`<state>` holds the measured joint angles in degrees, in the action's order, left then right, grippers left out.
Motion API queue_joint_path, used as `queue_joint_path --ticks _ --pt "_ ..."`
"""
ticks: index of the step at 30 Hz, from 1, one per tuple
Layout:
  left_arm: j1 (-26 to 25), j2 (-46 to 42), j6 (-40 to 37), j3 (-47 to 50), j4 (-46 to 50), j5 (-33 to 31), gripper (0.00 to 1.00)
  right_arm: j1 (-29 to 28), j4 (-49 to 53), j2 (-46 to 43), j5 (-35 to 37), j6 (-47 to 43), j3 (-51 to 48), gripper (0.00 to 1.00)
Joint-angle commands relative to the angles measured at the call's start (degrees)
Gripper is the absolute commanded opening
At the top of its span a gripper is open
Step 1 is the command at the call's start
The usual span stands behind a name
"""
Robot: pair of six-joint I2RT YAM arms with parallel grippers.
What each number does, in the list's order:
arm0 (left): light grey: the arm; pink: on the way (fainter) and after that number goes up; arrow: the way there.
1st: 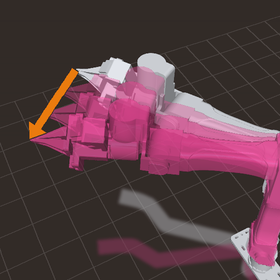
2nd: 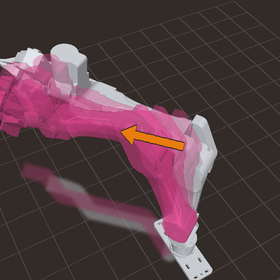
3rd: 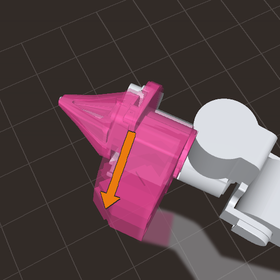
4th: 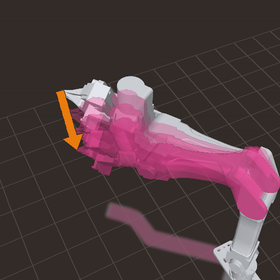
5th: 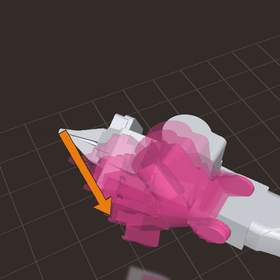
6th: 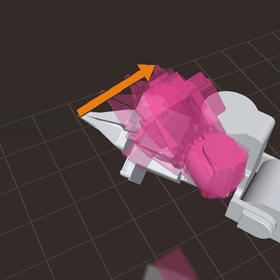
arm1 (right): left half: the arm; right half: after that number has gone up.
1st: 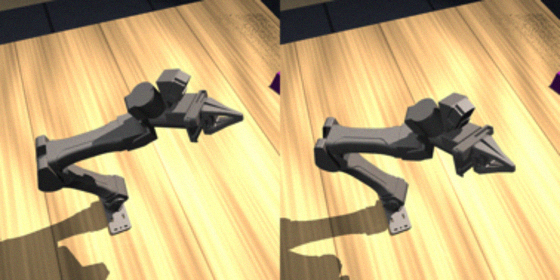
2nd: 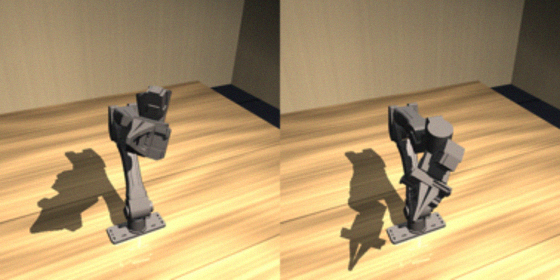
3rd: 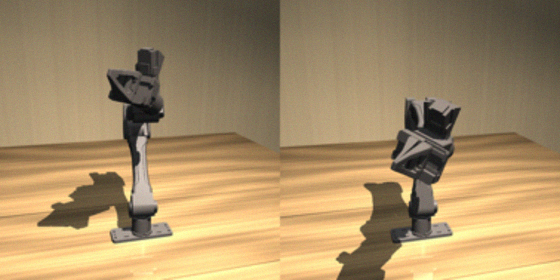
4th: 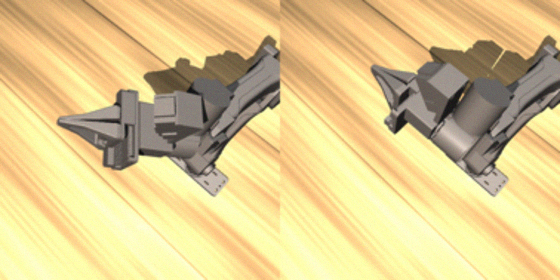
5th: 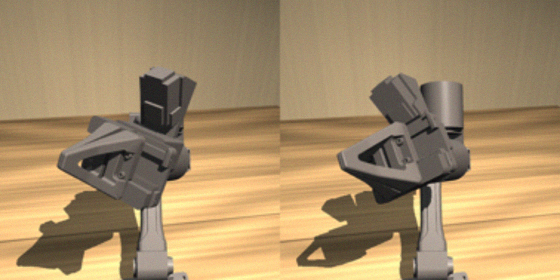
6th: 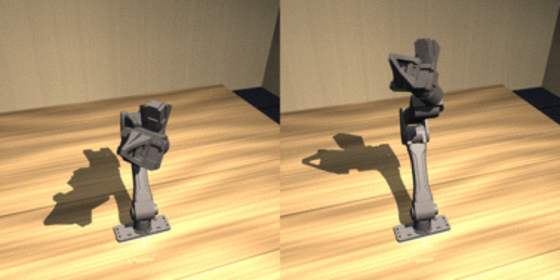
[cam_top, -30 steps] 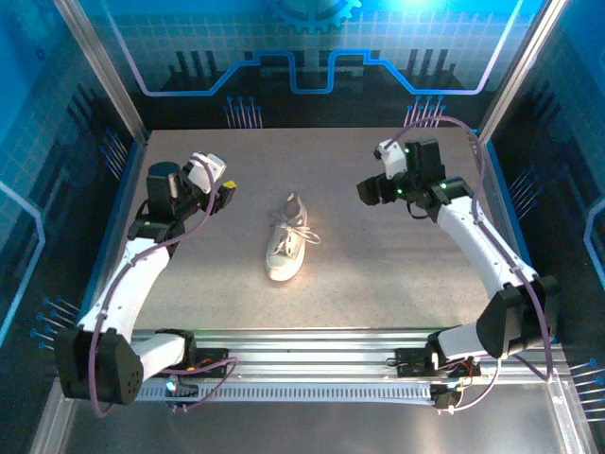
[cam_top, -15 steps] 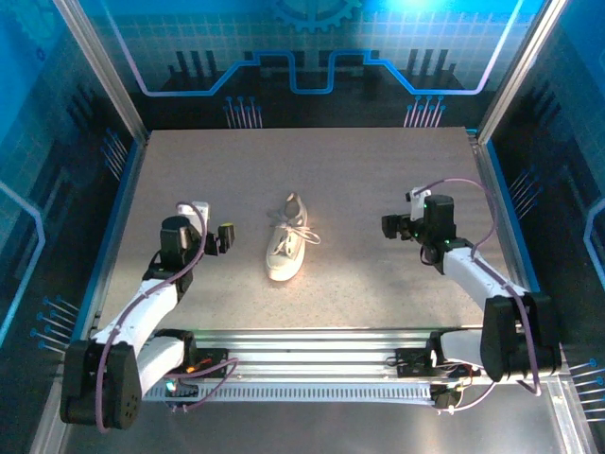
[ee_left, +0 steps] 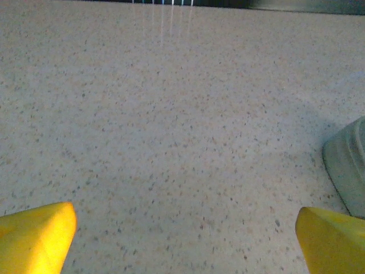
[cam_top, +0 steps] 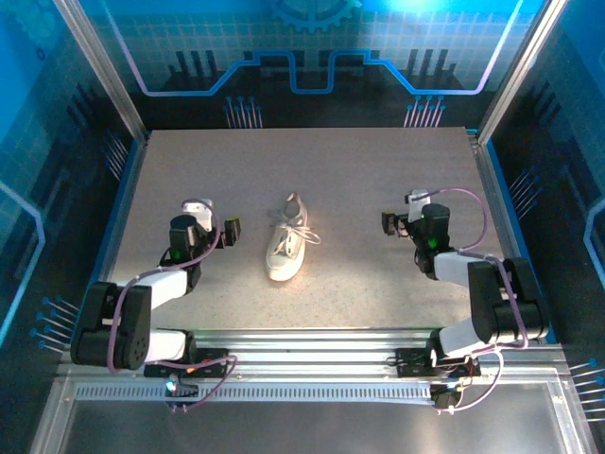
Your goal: Tie the shoes
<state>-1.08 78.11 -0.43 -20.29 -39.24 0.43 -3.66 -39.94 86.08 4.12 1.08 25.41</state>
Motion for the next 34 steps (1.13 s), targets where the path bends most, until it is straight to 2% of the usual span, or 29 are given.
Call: queue_joint_path --ticks 1,5,9,34 --pt "0.82 4.31 -1.44 0.66 -12.34 1.18 0.99 0.93 -12.22 1.72 -1.15 -0.88 -3.68 1.0" --pt "0.82 11.46 -2.33 1.59 -20.96 2.62 0.99 0.83 -11.57 1.94 0.36 -0.49 -3.07 1.0" --pt "0.9 10.52 -0.9 -1.36 -13.58 -0.64 1.0 0.76 -11.59 1.9 0.49 -0.51 -3.08 1.0" --pt "0.91 10.71 -0.54 -1.68 -13.54 -1.96 0.99 0.77 -10.06 2.24 -2.98 -1.65 -2.15 1.0"
